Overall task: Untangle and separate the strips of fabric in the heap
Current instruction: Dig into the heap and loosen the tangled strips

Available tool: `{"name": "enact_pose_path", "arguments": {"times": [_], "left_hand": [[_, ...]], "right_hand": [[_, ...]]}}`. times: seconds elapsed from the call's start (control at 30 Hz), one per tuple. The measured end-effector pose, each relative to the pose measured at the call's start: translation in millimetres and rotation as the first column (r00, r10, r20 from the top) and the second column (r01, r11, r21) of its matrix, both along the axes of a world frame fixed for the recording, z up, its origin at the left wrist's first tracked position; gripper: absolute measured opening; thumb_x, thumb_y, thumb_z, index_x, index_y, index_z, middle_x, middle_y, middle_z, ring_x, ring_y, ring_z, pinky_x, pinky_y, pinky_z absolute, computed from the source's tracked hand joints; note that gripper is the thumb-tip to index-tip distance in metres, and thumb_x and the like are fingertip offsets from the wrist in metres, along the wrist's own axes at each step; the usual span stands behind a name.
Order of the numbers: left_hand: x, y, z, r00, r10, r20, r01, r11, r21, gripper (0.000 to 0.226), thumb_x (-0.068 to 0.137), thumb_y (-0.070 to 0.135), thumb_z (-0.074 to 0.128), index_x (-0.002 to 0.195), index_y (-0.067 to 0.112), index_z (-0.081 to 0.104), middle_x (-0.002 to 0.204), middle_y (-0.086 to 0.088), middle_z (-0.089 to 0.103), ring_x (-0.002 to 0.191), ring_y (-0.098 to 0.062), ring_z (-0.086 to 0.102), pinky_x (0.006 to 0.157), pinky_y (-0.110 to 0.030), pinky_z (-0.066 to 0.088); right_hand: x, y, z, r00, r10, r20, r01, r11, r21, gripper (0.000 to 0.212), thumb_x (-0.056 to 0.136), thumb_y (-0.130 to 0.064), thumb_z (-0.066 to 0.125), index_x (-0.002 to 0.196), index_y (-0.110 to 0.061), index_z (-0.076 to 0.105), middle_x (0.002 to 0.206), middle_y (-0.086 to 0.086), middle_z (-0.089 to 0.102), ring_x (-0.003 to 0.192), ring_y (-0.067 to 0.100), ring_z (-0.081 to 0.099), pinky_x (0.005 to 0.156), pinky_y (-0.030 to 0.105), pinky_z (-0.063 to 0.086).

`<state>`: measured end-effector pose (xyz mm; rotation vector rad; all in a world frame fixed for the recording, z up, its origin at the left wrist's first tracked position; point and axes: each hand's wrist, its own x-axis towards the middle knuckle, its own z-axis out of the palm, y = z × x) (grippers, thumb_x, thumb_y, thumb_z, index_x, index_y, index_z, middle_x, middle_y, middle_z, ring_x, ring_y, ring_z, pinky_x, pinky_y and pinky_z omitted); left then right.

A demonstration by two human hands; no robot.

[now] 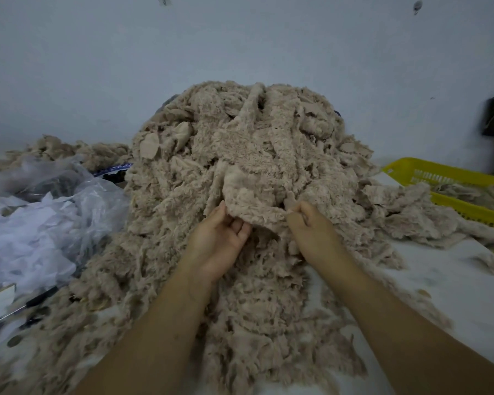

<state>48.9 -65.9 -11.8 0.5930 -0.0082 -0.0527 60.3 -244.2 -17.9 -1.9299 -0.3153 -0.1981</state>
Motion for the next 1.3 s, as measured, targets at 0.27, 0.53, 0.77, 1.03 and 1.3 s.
{"name": "enact_pose_path", "arguments": {"times": [0.27,0.53,0.77,1.03,1.3], "left_hand": [[-1,7,5,0.999,-0.011,0.052,0.013,1.0,-0.028,0.039,0.09,0.034,0.058,0.121,0.011,0.063,0.11,-0.003,0.07,0.082,-0.016,0.071,0.069,-0.027,0.058],[-13,-28,-6,0.969,-0.09,0.229,-0.17,0.428,0.887,0.031,0.089,0.043,0.07,0.119,0.036,0.065,0.098,0.025,0.073,0.09,0.006,0.069,0.069,-0.008,0.05],[-9,-18,0,0.993,0.11,0.04,-0.106,0.705,0.701,0.029,0.097,0.031,0.06,0.084,0.016,0.08,0.09,-0.005,0.077,0.079,-0.017,0.073,0.069,-0.025,0.054],[-4,8,6,0.983,0.183,-0.012,-0.179,0.97,0.166,0.034,0.106,0.021,0.042,0.087,0.009,0.068,0.064,-0.002,0.068,0.047,-0.011,0.06,0.04,-0.02,0.046],[-6,-9,2,0.999,-0.004,0.048,-0.018,0.897,0.442,0.042,0.1,0.037,0.044,0.1,0.016,0.08,0.111,-0.006,0.075,0.099,-0.016,0.073,0.074,-0.025,0.057]], "right_hand": [[0,-1,9,0.996,0.043,-0.075,-0.018,0.952,0.305,0.02,0.101,-0.033,0.049,0.088,-0.042,0.062,0.051,-0.02,0.057,0.04,0.0,0.048,0.039,0.009,0.037],[-3,7,9,0.993,0.114,-0.036,-0.094,0.93,0.354,0.019,0.087,-0.058,0.061,0.099,-0.043,0.065,0.098,-0.012,0.073,0.091,0.008,0.07,0.08,0.033,0.056],[-3,9,2,0.985,0.167,-0.053,-0.168,0.985,-0.027,0.029,0.092,-0.053,0.059,0.102,-0.025,0.06,0.09,-0.007,0.067,0.078,0.01,0.063,0.067,0.029,0.05],[6,-12,15,0.985,0.062,-0.164,0.017,0.897,0.441,0.049,0.099,-0.049,0.048,0.056,-0.03,0.058,0.046,-0.01,0.038,0.039,0.006,0.032,0.041,0.019,0.03],[-11,12,10,0.981,0.186,-0.063,-0.181,0.98,0.081,0.046,0.068,-0.094,0.038,0.09,-0.06,0.06,0.088,-0.044,0.06,0.077,-0.024,0.055,0.068,0.011,0.041]]}}
